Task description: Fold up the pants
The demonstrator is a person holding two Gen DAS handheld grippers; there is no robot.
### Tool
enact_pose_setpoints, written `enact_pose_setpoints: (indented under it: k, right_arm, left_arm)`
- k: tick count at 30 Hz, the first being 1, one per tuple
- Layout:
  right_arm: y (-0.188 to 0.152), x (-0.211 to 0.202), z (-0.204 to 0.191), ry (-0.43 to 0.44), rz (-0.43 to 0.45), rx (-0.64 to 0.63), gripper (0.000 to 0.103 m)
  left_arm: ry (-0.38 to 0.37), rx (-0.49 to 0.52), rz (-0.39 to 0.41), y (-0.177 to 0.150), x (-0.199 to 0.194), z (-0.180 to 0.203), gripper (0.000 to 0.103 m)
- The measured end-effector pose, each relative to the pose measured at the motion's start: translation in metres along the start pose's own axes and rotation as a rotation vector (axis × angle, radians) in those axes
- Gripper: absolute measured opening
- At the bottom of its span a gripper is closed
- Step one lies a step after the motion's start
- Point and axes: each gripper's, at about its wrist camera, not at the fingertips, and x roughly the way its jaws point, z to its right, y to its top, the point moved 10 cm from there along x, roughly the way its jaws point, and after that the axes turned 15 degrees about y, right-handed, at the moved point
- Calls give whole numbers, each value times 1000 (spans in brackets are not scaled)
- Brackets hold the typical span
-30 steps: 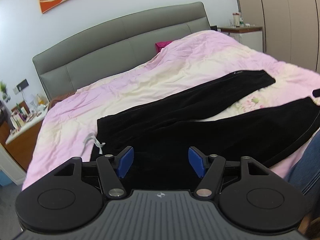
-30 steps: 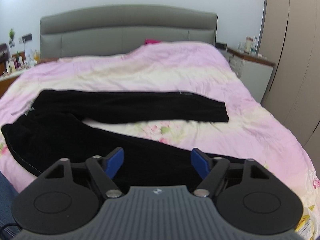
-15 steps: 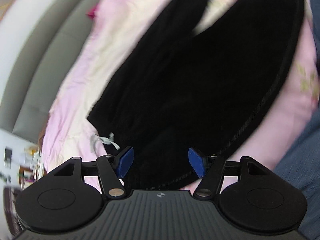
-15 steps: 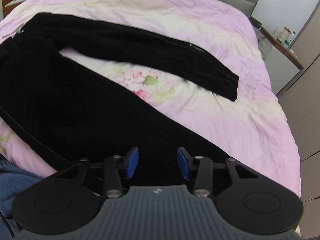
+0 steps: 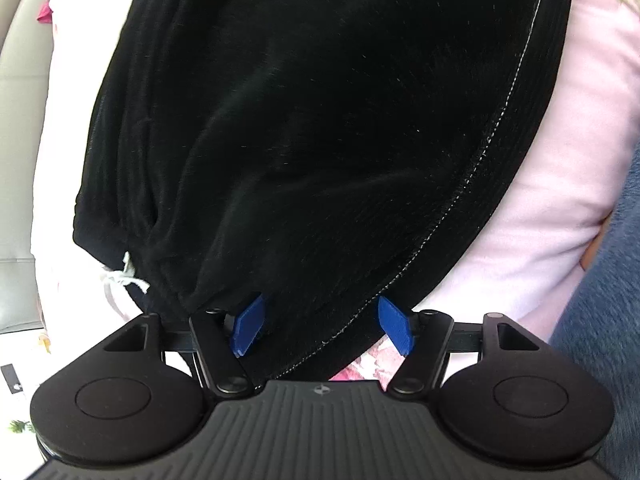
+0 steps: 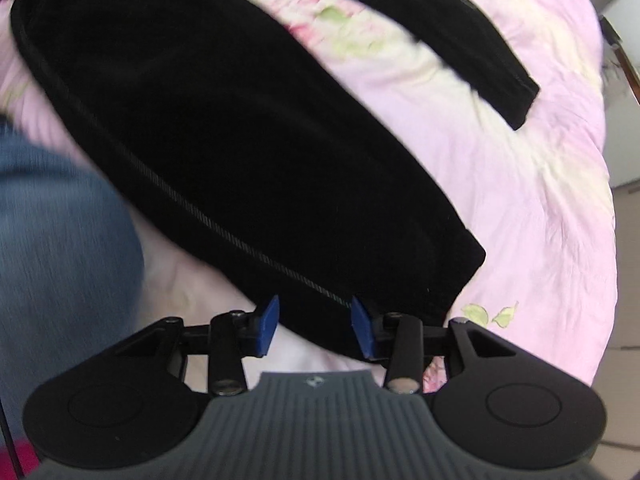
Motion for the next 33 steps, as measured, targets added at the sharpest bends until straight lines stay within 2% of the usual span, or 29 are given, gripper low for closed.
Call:
enact_pose_setpoints:
  k: [3, 5, 7, 8, 10, 11, 13, 15, 16, 20, 22, 24, 26, 28, 30, 32, 33]
  right_arm:
    - [-4, 11, 2, -9, -27, -45, 40]
    - [-4, 21, -2, -5, -35, -89, 44]
    - [-3, 29, -11, 11, -61, -144, 53]
    - [-3, 33, -18, 23, -77, -172, 56]
    - [-1, 39, -26, 21, -83, -218, 57]
    - [1, 41, -28, 5, -74, -226, 56]
    - [2, 42, -31, -1, -39, -209, 25]
    - [2, 35, -33, -6, 10, -189, 9]
    - [1, 31, -33, -10, 34, -176, 5]
    - [-2, -7, -30, -57, 167, -128, 0]
    - [13, -28, -23, -90, 240, -97, 0]
    - [23, -41, -20, -99, 277, -74, 0]
    - [26, -45, -23, -110, 261, -94, 0]
    - [26, -42, -26, -119, 220, -126, 0]
    - [35, -35, -22, -123, 204, -125, 0]
    - [38, -28, -19, -118, 201, -101, 0]
    - [37, -27, -19, -117, 197, -95, 0]
  left_arm:
    - [15, -4, -35, -1, 0, 2, 76]
    - [10, -8, -57, 0, -4, 2, 62]
    - [16, -32, -69, -2, -11, 2, 44]
    - [21, -60, -75, -3, -14, 2, 37]
    - [48, -165, -99, -9, -16, -6, 15]
    - [54, -219, -104, -13, -18, -11, 9]
    - [73, -321, -96, -21, -26, -23, 4]
    - [99, -430, -84, -27, -36, -33, 0]
    - [118, -495, -88, -31, -40, -43, 0]
    - [178, -722, -96, -57, -60, -88, 0]
    - [160, -733, -81, -65, -69, -101, 0]
    - [157, -613, -25, -62, -78, -101, 2]
    - [140, -456, 9, -57, -82, -85, 20]
    - [126, -332, 31, -63, -78, -77, 46]
    - [131, -222, 38, -68, -69, -69, 54]
    - [109, -152, 37, -69, -56, -61, 60]
    - [88, -114, 39, -67, -49, -55, 67]
